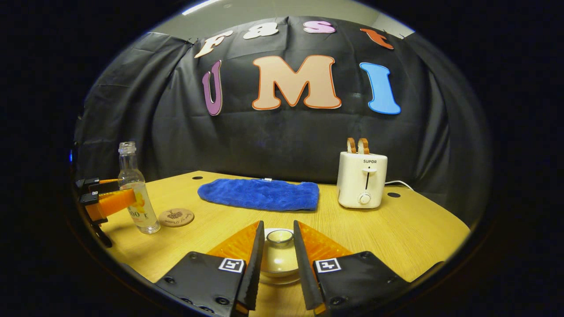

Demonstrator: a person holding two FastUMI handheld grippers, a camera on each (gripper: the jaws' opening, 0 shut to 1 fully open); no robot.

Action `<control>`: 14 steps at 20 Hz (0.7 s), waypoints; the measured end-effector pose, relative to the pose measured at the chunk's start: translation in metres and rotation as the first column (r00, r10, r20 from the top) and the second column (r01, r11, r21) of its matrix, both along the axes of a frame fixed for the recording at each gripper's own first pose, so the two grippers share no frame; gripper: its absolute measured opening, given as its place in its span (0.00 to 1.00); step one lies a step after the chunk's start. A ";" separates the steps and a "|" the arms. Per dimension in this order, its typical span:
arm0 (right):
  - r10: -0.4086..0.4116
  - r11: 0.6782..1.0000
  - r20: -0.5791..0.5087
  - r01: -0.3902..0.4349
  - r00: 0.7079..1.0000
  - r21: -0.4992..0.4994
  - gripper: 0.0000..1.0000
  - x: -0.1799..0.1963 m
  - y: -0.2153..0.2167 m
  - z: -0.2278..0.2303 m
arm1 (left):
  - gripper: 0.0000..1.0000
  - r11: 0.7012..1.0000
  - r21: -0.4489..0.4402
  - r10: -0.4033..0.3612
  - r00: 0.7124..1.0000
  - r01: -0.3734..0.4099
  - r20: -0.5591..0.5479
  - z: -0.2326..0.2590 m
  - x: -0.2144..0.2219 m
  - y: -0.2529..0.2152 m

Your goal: Open the teacup lid with one hand, grasp the water bottle and pour water into the teacup with the other hand; after pouring, place the water bottle on the coaster and then close the teacup lid.

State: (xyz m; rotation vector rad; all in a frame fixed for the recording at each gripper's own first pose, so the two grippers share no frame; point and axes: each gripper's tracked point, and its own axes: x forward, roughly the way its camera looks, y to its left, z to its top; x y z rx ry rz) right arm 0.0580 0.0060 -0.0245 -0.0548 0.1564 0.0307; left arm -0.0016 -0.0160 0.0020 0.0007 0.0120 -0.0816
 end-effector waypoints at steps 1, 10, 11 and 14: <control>-0.006 1.000 -0.013 0.006 1.000 -0.003 0.48 0.003 0.000 -0.002 | 0.95 1.000 0.000 0.000 1.000 0.000 0.000 0.000 0.000 0.000; -0.026 0.998 -0.015 0.025 1.000 -0.058 0.28 0.007 0.003 -0.001 | 0.95 1.000 -0.001 -0.004 1.000 0.004 0.000 0.000 0.001 0.000; -0.024 0.998 -0.002 0.024 1.000 -0.055 0.27 0.005 0.002 0.001 | 0.95 1.000 -0.001 -0.004 1.000 0.004 0.001 0.000 0.001 0.000; -0.023 0.999 0.091 0.025 0.996 -0.024 0.27 -0.005 0.000 0.016 | 0.95 1.000 -0.002 -0.008 1.000 0.008 0.000 0.000 0.002 -0.001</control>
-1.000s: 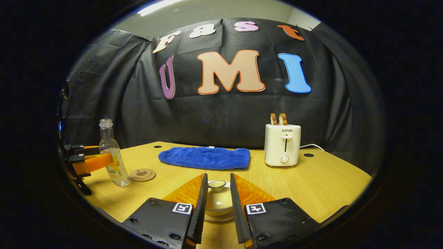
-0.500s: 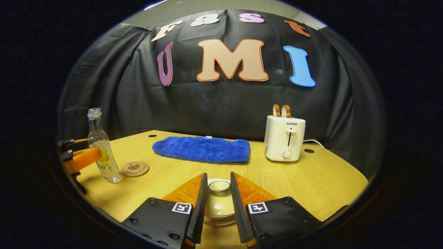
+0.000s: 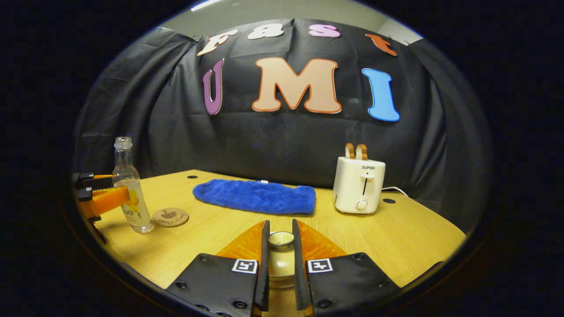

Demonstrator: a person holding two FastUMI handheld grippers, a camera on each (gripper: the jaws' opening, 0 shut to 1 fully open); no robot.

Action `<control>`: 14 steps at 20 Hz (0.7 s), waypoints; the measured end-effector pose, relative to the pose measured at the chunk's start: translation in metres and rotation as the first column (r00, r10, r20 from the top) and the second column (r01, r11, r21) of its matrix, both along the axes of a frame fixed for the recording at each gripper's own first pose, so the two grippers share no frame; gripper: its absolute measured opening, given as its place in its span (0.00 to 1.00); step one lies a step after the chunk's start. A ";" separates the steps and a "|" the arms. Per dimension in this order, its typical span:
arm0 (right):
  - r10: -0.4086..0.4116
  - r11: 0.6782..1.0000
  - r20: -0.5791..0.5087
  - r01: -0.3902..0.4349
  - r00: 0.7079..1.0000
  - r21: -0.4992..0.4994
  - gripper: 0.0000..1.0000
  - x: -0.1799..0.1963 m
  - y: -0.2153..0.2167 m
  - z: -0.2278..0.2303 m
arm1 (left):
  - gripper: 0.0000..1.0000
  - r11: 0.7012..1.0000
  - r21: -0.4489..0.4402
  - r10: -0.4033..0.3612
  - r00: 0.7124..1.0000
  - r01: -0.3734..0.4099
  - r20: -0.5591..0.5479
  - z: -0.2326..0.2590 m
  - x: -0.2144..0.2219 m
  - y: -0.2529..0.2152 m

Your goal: Open the teacup lid with one hand, grasp the water bottle and pour water into the teacup with the other hand; after pouring, place the water bottle on the coaster and then close the teacup lid.

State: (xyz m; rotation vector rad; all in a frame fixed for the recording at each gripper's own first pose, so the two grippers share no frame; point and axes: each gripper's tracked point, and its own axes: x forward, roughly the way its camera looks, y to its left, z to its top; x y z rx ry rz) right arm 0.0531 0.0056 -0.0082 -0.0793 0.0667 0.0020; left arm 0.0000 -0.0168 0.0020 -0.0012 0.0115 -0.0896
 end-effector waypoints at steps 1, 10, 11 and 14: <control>-0.006 1.000 0.026 0.006 1.000 0.019 0.27 -0.004 -0.003 0.005 | 0.95 1.000 0.000 -0.001 1.000 0.001 0.000 0.000 0.000 0.000; -0.053 0.996 0.063 0.048 0.997 0.076 0.27 -0.032 -0.030 0.010 | 0.95 1.000 0.003 -0.022 1.000 0.022 -0.006 -0.001 0.001 -0.002; -0.058 0.996 0.062 0.053 0.996 0.075 0.27 -0.036 -0.033 0.010 | 0.95 1.000 0.003 -0.020 1.000 0.020 -0.016 -0.003 0.001 -0.002; -0.056 0.996 0.063 0.051 0.996 0.076 0.27 -0.046 -0.038 0.011 | 0.95 1.000 0.000 -0.020 0.996 0.020 -0.087 -0.014 0.001 0.000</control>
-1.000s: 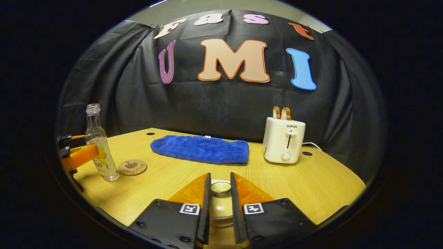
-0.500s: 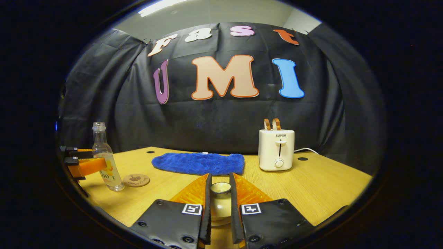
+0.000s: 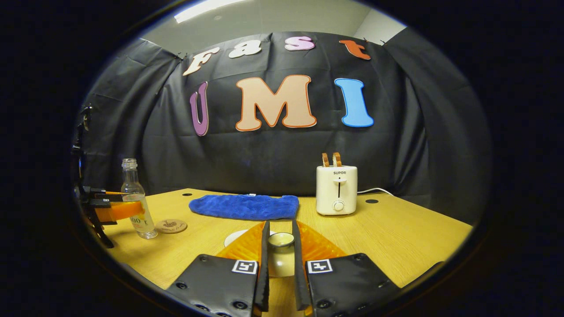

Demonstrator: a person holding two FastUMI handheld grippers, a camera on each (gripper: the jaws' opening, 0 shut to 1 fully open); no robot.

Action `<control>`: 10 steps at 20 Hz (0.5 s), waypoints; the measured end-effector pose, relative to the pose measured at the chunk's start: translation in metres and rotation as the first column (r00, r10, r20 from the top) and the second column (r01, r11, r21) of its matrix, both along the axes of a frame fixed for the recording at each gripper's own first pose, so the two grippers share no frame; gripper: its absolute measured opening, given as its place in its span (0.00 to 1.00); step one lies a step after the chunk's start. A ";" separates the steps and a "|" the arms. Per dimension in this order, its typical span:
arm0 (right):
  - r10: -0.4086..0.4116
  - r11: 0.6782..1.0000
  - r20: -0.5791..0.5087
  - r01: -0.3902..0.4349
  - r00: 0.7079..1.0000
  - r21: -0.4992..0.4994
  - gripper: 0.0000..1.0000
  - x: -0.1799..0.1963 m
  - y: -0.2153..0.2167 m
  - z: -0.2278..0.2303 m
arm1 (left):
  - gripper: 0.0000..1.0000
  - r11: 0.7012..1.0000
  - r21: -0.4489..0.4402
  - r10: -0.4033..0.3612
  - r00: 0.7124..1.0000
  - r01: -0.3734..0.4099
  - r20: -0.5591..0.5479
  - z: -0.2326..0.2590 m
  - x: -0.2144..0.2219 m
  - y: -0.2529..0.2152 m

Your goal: Open the teacup lid with one hand, grasp the water bottle and pour water into the teacup with the other hand; after pouring, place the water bottle on the coaster and then close the teacup lid.

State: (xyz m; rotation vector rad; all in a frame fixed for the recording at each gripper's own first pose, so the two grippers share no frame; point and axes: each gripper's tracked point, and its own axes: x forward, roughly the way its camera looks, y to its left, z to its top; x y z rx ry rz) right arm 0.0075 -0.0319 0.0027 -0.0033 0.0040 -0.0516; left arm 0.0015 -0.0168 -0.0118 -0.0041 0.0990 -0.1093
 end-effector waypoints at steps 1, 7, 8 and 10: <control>0.000 1.000 0.000 0.000 1.000 0.000 0.27 -0.002 -0.001 0.000 | 0.95 1.000 0.000 0.002 1.000 -0.002 -0.024 -0.004 0.002 0.001; 0.002 1.000 -0.001 -0.002 1.000 0.000 0.27 -0.011 -0.006 0.001 | 0.95 1.000 0.010 0.010 0.990 -0.009 -0.139 -0.017 0.034 -0.003; 0.002 1.000 0.000 -0.002 1.000 0.000 0.27 -0.012 -0.006 0.001 | 0.94 1.000 0.012 0.005 0.987 -0.003 -0.160 -0.019 0.037 -0.004; -0.007 1.000 0.001 0.007 1.000 0.000 0.27 -0.013 -0.009 0.001 | 0.83 1.000 0.021 -0.005 0.980 0.010 -0.200 -0.028 0.038 -0.004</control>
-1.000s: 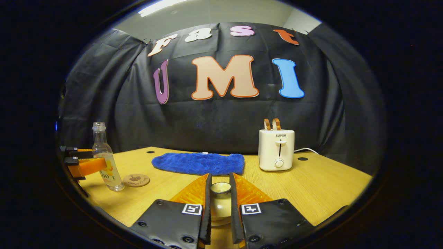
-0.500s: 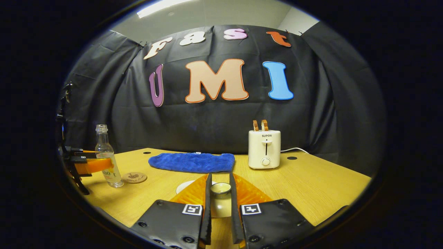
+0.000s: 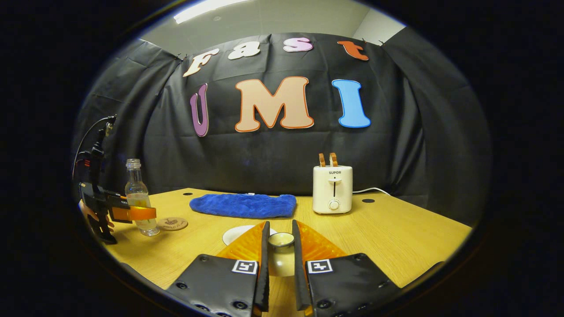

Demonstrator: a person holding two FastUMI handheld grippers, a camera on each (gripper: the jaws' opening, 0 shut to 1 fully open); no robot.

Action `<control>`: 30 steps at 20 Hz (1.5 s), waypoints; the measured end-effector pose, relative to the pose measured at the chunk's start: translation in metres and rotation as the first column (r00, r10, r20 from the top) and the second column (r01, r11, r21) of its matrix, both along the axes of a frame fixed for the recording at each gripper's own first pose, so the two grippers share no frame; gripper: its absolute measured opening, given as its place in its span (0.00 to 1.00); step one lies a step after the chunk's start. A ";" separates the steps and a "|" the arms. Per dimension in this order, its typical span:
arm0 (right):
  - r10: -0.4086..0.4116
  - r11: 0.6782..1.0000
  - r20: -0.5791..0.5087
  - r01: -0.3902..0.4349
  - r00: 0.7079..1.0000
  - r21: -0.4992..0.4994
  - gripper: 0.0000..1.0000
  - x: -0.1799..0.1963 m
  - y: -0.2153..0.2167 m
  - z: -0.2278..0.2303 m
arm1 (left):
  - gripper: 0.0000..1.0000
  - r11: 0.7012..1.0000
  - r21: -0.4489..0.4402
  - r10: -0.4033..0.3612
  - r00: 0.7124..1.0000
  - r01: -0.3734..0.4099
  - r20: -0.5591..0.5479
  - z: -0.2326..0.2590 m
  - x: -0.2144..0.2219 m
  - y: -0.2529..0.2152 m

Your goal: Open the teacup lid with one hand, grasp the water bottle and pour water into the teacup with the other hand; after pouring, place the water bottle on the coaster and then close the teacup lid.

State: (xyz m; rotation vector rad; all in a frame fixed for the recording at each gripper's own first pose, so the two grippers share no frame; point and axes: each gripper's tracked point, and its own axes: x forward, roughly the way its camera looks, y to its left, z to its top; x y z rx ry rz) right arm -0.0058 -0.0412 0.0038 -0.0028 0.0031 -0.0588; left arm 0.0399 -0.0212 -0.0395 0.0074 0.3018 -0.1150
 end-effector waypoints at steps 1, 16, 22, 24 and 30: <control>-0.002 1.000 -0.001 0.002 1.000 -0.001 0.27 0.000 0.000 0.001 | 0.81 1.000 0.003 -0.005 1.000 0.005 -0.020 -0.004 0.001 0.000; -0.043 0.999 0.001 0.043 0.999 -0.003 0.27 -0.006 -0.011 0.001 | 0.67 0.987 0.143 -0.075 0.997 0.075 -0.011 0.008 0.007 -0.016; -0.055 0.998 0.000 0.055 0.998 -0.003 0.27 -0.009 -0.023 0.001 | 0.66 0.899 0.416 -0.151 0.988 0.134 0.009 0.032 0.018 -0.038; -0.060 0.998 0.000 0.060 0.998 -0.004 0.27 -0.010 -0.029 0.002 | 0.67 0.853 0.501 -0.169 0.986 0.144 0.004 0.038 0.023 -0.044; -0.108 0.994 0.002 0.108 0.994 -0.006 0.27 -0.015 -0.053 0.003 | 0.67 0.598 0.790 -0.185 0.982 0.138 -0.031 0.040 0.041 -0.051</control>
